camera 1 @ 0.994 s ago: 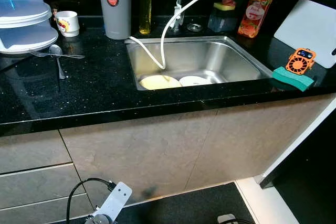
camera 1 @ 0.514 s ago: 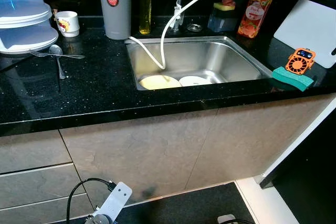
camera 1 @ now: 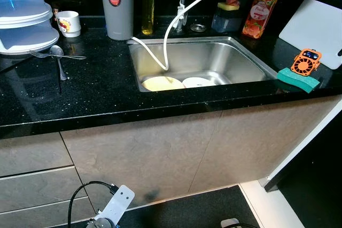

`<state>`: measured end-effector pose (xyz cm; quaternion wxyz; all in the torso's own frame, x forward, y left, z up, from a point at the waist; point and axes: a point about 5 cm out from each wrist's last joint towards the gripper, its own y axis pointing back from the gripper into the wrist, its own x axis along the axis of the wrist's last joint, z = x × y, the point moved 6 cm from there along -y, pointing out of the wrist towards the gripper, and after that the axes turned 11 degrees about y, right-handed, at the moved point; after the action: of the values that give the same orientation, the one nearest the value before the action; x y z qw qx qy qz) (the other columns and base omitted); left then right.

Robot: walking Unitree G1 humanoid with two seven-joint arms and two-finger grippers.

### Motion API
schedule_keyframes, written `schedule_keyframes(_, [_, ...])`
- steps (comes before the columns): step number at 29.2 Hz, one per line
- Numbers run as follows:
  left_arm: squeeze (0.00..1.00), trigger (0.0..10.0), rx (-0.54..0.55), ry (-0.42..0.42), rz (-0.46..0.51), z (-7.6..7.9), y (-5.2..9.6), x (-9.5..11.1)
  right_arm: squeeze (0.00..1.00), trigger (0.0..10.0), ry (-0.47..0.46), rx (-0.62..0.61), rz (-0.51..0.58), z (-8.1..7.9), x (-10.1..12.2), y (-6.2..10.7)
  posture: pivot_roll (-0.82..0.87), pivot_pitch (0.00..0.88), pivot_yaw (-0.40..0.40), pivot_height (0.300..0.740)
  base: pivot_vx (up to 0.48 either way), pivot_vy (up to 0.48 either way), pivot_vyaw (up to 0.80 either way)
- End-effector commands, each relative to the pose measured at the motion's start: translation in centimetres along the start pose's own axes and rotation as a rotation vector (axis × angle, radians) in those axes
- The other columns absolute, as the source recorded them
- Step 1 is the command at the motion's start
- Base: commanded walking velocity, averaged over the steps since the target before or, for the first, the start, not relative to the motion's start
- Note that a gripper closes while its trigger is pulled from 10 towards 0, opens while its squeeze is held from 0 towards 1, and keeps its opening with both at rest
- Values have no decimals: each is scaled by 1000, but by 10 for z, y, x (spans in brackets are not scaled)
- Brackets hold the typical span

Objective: Kitchen organization

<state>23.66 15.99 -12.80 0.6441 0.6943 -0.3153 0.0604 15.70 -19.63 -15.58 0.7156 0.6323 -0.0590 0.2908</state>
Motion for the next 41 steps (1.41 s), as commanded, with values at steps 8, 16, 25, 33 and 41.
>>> schedule_keyframes(8, [0,10000,0,-14,-3,0,0,1,0,10000,0,3,-17,-1,-6,1,-29,0,-47,740,0,0,0])
schedule_keyframes(16, [0,10000,-1,-13,-2,-1,0,1,0,10000,3,0,-17,1,-5,1,-33,0,-46,740,0,0,0])
schedule_keyframes(25, [0,10000,0,-16,-2,-2,0,1,0,10000,4,-3,-15,2,-4,1,-32,0,-41,740,0,0,0])
schedule_keyframes(33, [0,10000,-3,-14,-2,-1,0,1,0,10000,3,-6,-4,4,-1,0,-35,0,-40,740,0,0,0])
schedule_keyframes(41, [0,10000,-4,-8,-1,0,0,1,0,10000,10,-7,-9,6,-2,0,-33,0,-43,740,0,0,0])
